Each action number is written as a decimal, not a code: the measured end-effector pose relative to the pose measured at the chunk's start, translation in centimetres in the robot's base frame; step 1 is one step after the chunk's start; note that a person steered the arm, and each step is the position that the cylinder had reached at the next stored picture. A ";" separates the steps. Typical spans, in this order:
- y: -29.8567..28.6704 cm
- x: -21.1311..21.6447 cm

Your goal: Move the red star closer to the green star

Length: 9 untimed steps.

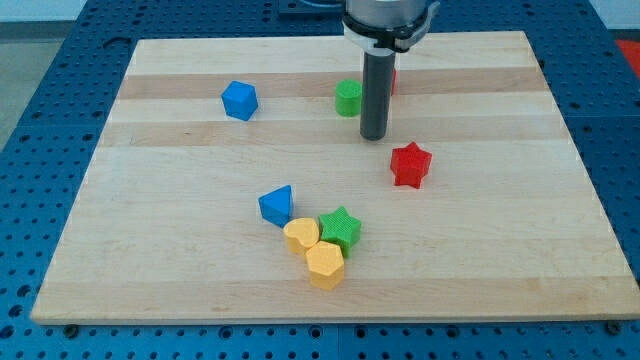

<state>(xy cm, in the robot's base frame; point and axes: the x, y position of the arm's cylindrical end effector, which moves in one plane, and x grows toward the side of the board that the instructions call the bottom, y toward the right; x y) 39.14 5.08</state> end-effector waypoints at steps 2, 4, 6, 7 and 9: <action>8.8 1.1; 9.8 2.4; 4.5 4.4; 1.9 6.4; -3.2 11.1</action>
